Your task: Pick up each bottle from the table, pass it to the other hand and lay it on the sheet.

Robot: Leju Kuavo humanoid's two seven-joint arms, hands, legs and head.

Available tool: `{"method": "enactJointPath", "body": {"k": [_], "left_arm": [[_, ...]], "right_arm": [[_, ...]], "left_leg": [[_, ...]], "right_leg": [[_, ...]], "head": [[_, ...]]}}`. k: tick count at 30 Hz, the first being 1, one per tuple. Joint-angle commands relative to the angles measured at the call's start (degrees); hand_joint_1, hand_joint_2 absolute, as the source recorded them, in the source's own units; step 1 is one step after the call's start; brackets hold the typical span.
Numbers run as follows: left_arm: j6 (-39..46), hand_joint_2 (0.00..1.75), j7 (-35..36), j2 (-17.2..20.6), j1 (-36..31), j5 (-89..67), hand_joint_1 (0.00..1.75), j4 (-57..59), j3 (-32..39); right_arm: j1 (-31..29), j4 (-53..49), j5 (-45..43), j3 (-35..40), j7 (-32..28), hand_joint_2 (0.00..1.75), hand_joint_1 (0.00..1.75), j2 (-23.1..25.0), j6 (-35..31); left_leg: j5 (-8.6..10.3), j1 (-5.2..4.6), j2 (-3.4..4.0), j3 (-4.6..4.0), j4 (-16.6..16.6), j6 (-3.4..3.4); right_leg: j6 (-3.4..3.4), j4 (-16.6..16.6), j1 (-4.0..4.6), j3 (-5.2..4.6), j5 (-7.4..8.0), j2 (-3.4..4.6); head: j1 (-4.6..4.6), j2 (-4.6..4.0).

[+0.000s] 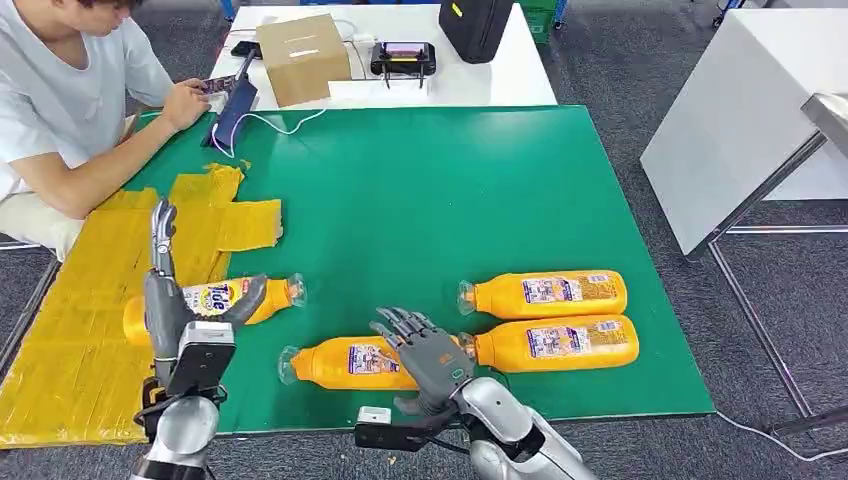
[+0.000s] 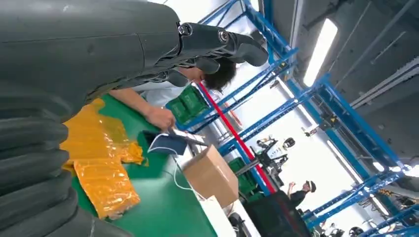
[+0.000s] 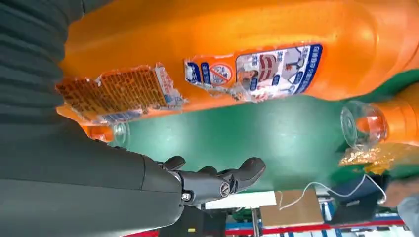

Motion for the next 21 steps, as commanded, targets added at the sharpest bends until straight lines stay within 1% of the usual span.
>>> {"method": "enactJointPath", "body": {"k": [1,3,4,6,9,12,15,18,21], "left_arm": [[-0.31,1.75,0.41,-0.38,-0.56,0.06,0.00,0.76,-0.86],[-0.31,1.75,0.41,-0.38,-0.56,0.06,0.00,0.76,-0.86],[-0.31,1.75,0.41,-0.38,-0.56,0.06,0.00,0.76,-0.86],[-0.31,1.75,0.41,-0.38,-0.56,0.06,0.00,0.76,-0.86],[-0.31,1.75,0.41,-0.38,-0.56,0.06,0.00,0.76,-0.86],[-0.31,1.75,0.41,-0.38,-0.56,0.06,0.00,0.76,-0.86],[-0.56,1.75,0.61,-0.44,-0.15,0.17,0.00,-0.26,-1.28],[-0.82,1.75,0.80,-0.47,-0.42,0.26,0.00,-0.50,-2.26],[-1.15,1.75,1.13,-0.47,-1.17,0.52,0.00,0.64,-3.08]], "right_arm": [[-2.58,5.24,-0.07,1.34,0.17,1.75,0.00,0.20,-0.30],[-2.58,5.24,-0.07,1.34,0.17,1.75,0.00,0.20,-0.30],[-2.58,5.24,-0.07,1.34,0.17,1.75,0.00,0.20,-0.30],[-2.58,5.24,-0.07,1.34,0.17,1.75,0.00,0.20,-0.30],[-2.58,5.24,-0.07,1.34,0.17,1.75,0.00,0.20,-0.30],[-2.58,5.24,-0.07,1.34,0.17,1.75,0.00,0.20,-0.30],[-3.07,7.57,5.12,0.51,3.55,1.75,0.00,0.90,-0.18],[-4.23,11.53,6.33,-0.47,4.26,1.75,0.00,1.85,0.77],[-5.84,16.21,7.81,-1.10,5.47,1.75,0.00,2.87,1.59]], "left_leg": [[-0.11,0.07,-0.03,0.26,-0.01,-0.06],[-0.05,0.04,-0.02,0.13,-0.03,-0.05],[-0.10,0.07,-0.03,0.24,0.00,-0.07],[-0.06,0.04,-0.02,0.15,-0.02,-0.05],[-0.15,0.09,-0.04,0.30,0.02,-0.08],[-0.13,0.07,-0.03,0.29,-0.01,-0.08],[-0.15,0.09,-0.03,0.30,0.02,-0.08],[-0.03,0.03,-0.02,0.10,-0.03,-0.04],[-0.11,0.08,-0.04,0.29,-0.01,-0.08]], "right_leg": [[-0.08,-0.06,0.03,0.28,-0.08,0.24],[-0.05,-0.06,0.02,0.14,-0.03,0.16],[-0.08,-0.05,0.03,0.26,-0.07,0.22],[-0.06,-0.04,0.01,0.15,-0.04,0.18],[-0.10,-0.04,0.05,0.33,-0.11,0.28],[-0.09,-0.05,0.03,0.30,-0.09,0.27],[-0.10,-0.04,0.05,0.32,-0.10,0.29],[-0.04,-0.05,0.01,0.11,-0.01,0.14],[-0.09,-0.07,0.04,0.31,-0.08,0.26]], "head": [[0.00,0.00],[0.00,0.00],[0.00,0.00],[0.00,0.00],[0.00,0.00],[0.00,0.00],[0.00,0.00],[0.00,0.00],[-0.02,0.00]]}}
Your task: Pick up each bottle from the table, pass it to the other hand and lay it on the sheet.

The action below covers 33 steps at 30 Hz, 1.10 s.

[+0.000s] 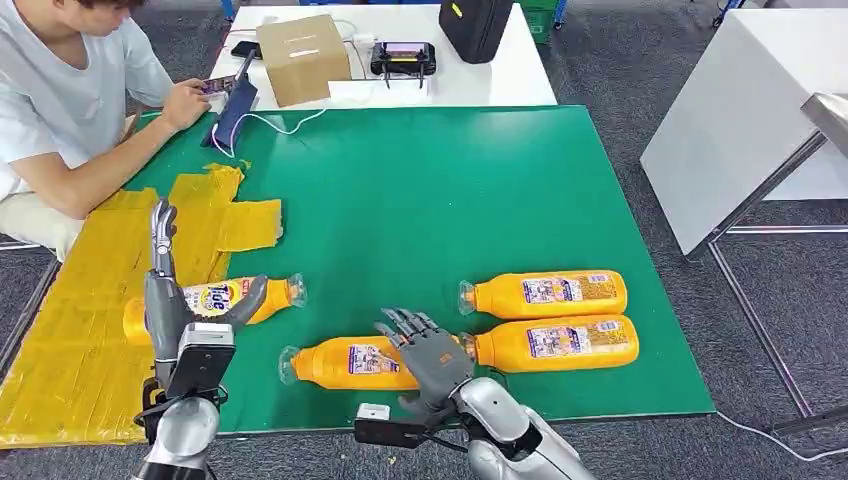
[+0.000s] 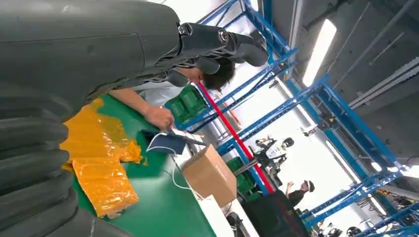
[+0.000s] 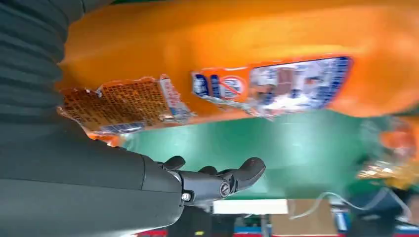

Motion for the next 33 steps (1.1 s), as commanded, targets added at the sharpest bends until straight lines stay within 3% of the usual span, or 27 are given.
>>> {"method": "enactJointPath", "body": {"k": [1,2,3,4,5,18,24,33], "left_arm": [[-0.77,1.75,1.06,-0.39,-1.90,0.69,0.00,2.14,-2.99],[-0.80,1.75,1.10,-0.42,-1.99,0.80,0.00,2.36,-3.08],[-0.94,1.75,1.12,-0.46,-2.13,1.02,0.00,2.70,-3.23],[-1.05,1.75,1.09,-0.52,-2.28,1.13,0.00,2.96,-3.41],[-1.87,1.75,1.21,-0.85,-2.68,1.81,0.00,3.94,-3.72],[-1.85,1.75,0.48,-1.13,-3.51,2.92,0.00,4.68,-5.08],[-1.48,1.75,0.47,-0.94,-3.50,3.15,0.00,4.16,-5.94],[-3.14,1.75,1.04,-1.28,-0.39,3.01,0.00,-0.63,-5.48]], "right_arm": [[-5.74,15.20,3.93,-1.34,2.89,1.75,0.00,2.62,1.11],[-5.93,15.95,4.27,-1.51,3.08,1.75,0.02,2.86,0.99],[-6.30,17.09,4.89,-1.55,3.48,1.75,0.14,3.12,1.06],[-6.45,17.89,5.01,-1.69,3.58,1.75,0.52,3.21,1.31],[-7.00,19.68,5.45,-1.56,4.57,1.75,1.64,3.15,2.67],[-8.03,24.74,6.17,-2.74,5.07,1.75,1.73,3.60,2.93],[-7.93,25.36,5.53,-4.17,4.09,1.75,1.75,4.14,1.36],[0.01,3.39,4.36,-13.03,1.64,1.75,1.75,4.61,-10.92]], "left_leg": [[-0.05,0.05,-0.05,0.20,-0.04,-0.06],[-0.05,0.06,-0.03,0.20,-0.03,-0.06],[-0.03,0.04,-0.03,0.18,-0.05,-0.05],[-0.07,0.05,-0.07,0.27,-0.03,-0.07],[-0.05,0.06,-0.08,0.25,-0.05,-0.07],[-0.02,0.12,-0.26,0.59,-0.06,-0.09],[-0.09,0.06,-0.11,0.81,-0.08,-0.14],[-0.11,0.06,-0.05,0.81,-0.02,-0.10]], "right_leg": [[-0.07,-0.06,0.02,0.22,-0.03,0.18],[-0.07,-0.08,0.03,0.21,-0.02,0.18],[-0.06,-0.07,0.01,0.19,-0.01,0.16],[-0.08,-0.06,0.01,0.28,-0.06,0.21],[-0.08,-0.08,0.03,0.27,-0.04,0.17],[-0.13,-0.16,0.05,0.48,-0.05,0.06],[-0.26,-0.14,0.02,0.15,-0.13,0.06],[-0.13,-0.08,0.01,0.28,-0.10,0.09]], "head": [[0.00,0.00],[0.00,0.00],[-0.02,0.00],[0.00,0.00],[0.00,0.00],[-0.02,0.00],[-0.02,0.00],[0.00,0.00]]}}
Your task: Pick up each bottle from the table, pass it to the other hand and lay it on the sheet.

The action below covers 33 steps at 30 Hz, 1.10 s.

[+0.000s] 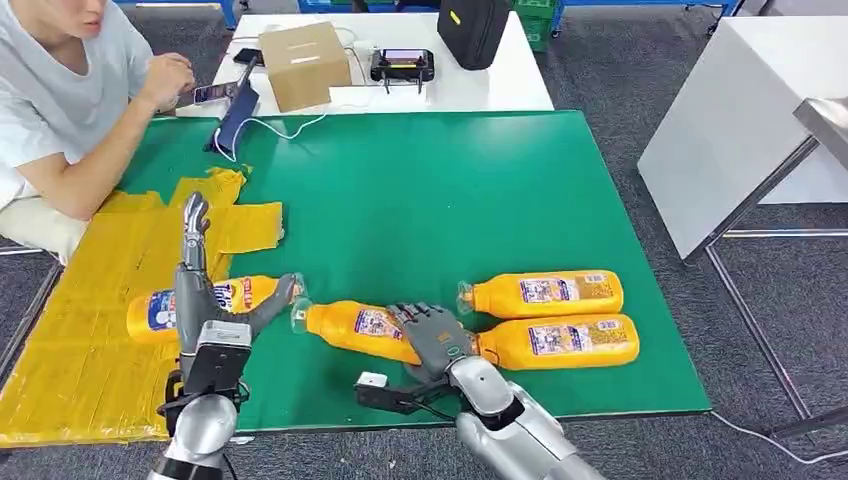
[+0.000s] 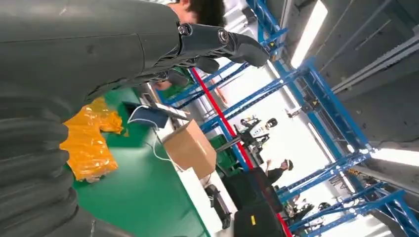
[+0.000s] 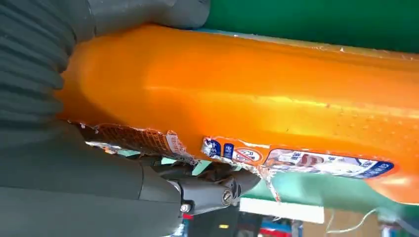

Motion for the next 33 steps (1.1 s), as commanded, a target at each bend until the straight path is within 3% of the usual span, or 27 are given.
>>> {"method": "enactJointPath", "body": {"k": [1,7,27,30,33], "left_arm": [[-1.66,1.75,0.57,-0.43,0.92,-0.08,0.00,-1.78,-1.07],[-2.27,1.75,0.03,-0.70,0.90,2.23,0.00,-1.81,-0.97],[-3.78,1.75,0.43,-0.83,0.50,3.77,0.00,-0.60,-1.06],[-9.93,1.75,1.59,0.09,0.12,7.41,0.00,0.61,-3.15],[-26.24,1.75,5.26,1.92,-0.43,21.78,0.00,2.07,-5.26]], "right_arm": [[7.74,-16.60,-1.35,-9.57,-3.79,1.75,1.75,-0.53,-7.97],[10.91,-23.94,-3.94,-16.20,-7.31,1.75,1.75,-0.32,-12.66],[11.34,-24.56,-6.01,-19.30,-8.38,1.75,1.75,0.50,-14.40],[11.69,-25.52,-11.89,-21.61,-11.91,1.75,1.75,1.08,-15.01],[11.94,-26.35,-16.11,-23.07,-15.72,1.75,1.75,1.70,-16.31]], "left_leg": [[-0.05,0.05,-0.17,-0.09,-0.04,-0.06],[-0.03,0.03,-0.25,-0.40,0.06,0.03],[-0.03,0.00,-0.14,-0.59,0.00,-0.02],[-0.11,0.04,-0.24,-0.44,0.03,-0.06],[-0.01,-0.02,-0.17,-0.60,-0.01,-0.02]], "right_leg": [[-0.07,-0.07,0.02,0.29,-0.07,0.12],[0.00,0.04,0.02,0.23,-0.09,0.05],[0.01,-0.01,0.00,-0.01,-0.02,0.08],[-0.03,0.00,0.02,0.16,-0.11,0.12],[0.01,-0.01,-0.01,-0.03,-0.02,0.04]], "head": [[0.00,0.00],[0.00,0.00],[0.00,0.00],[-0.02,0.00],[-0.02,0.00]]}}
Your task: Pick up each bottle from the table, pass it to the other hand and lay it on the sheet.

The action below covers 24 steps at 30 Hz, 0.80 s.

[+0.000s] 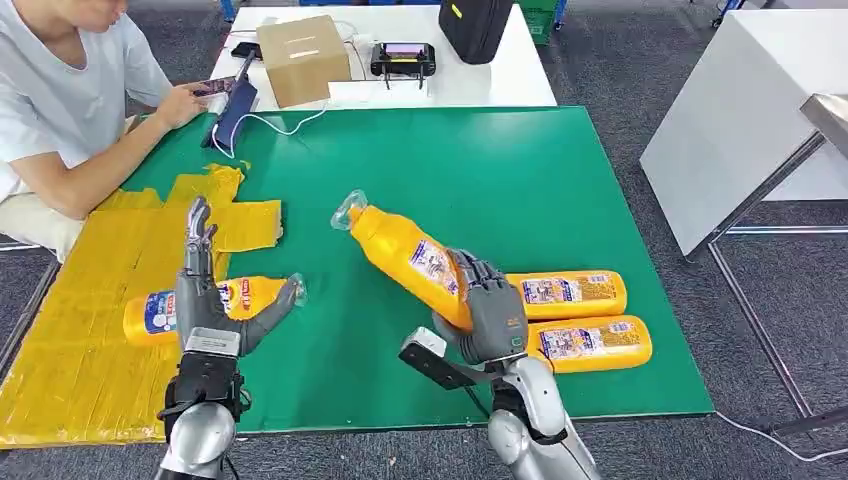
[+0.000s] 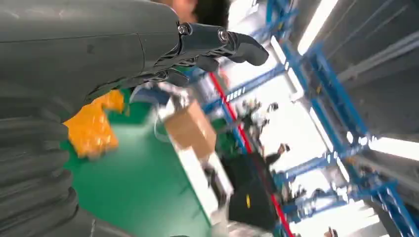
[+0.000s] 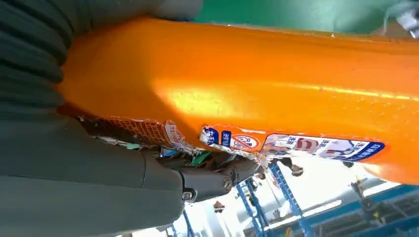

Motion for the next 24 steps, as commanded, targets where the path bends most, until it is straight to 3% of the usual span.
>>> {"method": "enactJointPath", "body": {"k": [1,3,4,24], "left_arm": [[-27.48,1.75,6.67,2.65,-2.38,26.64,0.00,6.06,-3.91],[-31.01,1.75,6.94,3.25,-2.76,31.36,0.00,7.64,-4.35],[-37.28,1.75,9.60,3.64,-3.59,39.46,0.00,9.15,-5.37],[-34.60,1.75,11.74,4.16,-6.75,44.55,0.00,12.73,-8.48]], "right_arm": [[-0.47,-1.01,-9.61,-6.02,-7.63,1.75,1.75,1.37,-3.16],[-0.73,-0.43,-11.32,-6.01,-9.26,1.75,1.75,1.55,-4.47],[-0.97,-0.15,-13.79,-5.25,-11.71,1.75,1.75,1.37,-4.61],[-3.94,4.11,-15.88,-0.11,-12.34,1.75,1.75,2.17,-4.90]], "left_leg": [[-0.09,0.06,-0.14,0.27,-0.02,-0.08],[-0.09,0.06,-0.12,0.29,-0.04,-0.09],[-0.07,0.04,-0.08,0.24,-0.05,-0.08],[-0.11,0.07,0.00,0.25,-0.03,-0.09]], "right_leg": [[-0.10,-0.04,0.01,0.30,-0.11,0.17],[-0.11,-0.06,0.02,0.32,-0.10,0.20],[-0.09,-0.05,0.01,0.26,-0.07,0.19],[-0.10,-0.04,0.03,0.28,-0.07,0.32]], "head": [[0.02,0.00],[0.00,0.00],[0.02,0.00],[0.00,0.00]]}}
